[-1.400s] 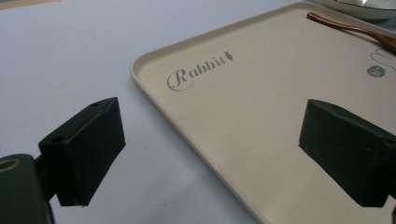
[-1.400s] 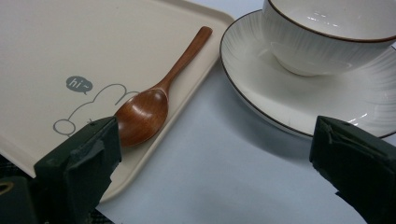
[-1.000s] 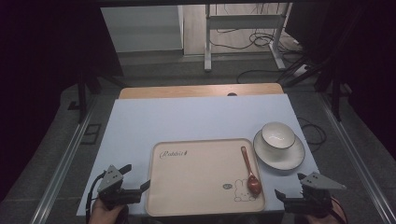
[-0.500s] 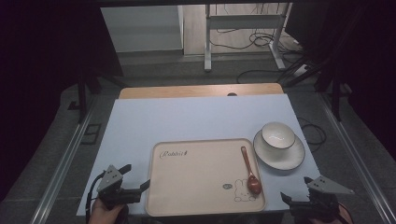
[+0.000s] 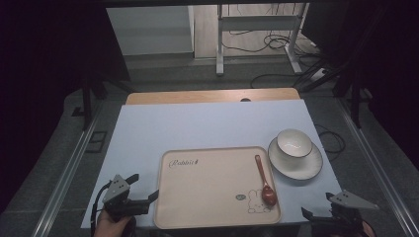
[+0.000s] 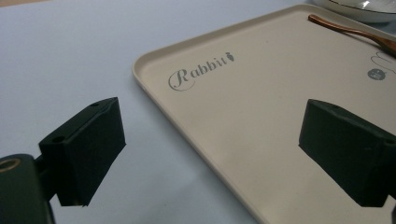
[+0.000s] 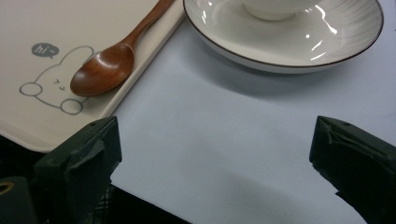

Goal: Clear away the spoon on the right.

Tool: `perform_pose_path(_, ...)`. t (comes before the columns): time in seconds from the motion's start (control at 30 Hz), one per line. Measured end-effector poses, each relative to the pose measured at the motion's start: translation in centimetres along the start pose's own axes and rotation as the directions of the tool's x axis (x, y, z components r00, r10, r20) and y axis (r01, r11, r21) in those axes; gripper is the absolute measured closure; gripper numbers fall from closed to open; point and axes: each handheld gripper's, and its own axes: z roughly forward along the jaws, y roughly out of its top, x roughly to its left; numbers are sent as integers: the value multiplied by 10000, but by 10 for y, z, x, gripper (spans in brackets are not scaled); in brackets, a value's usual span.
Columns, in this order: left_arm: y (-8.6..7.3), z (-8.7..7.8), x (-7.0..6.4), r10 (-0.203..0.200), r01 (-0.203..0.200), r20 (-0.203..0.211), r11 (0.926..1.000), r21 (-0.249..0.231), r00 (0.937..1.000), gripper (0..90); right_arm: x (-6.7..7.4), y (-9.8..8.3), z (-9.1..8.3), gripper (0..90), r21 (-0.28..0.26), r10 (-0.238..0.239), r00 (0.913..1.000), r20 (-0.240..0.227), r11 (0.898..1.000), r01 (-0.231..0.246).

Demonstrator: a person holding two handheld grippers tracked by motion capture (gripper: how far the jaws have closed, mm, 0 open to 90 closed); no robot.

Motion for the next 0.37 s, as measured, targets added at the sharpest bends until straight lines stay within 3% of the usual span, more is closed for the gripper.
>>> perform_pose_path(0.1,0,0,0,23,-23,3,10000,6,10000,68,0,0,0,22,-38,43,10000,-56,10000,-43)
perform_pose_path(0.37,1,1,-1,135,-135,6,9999,52,9999,68,-1,1,6,25,533,39,9999,-166,9986,-31)
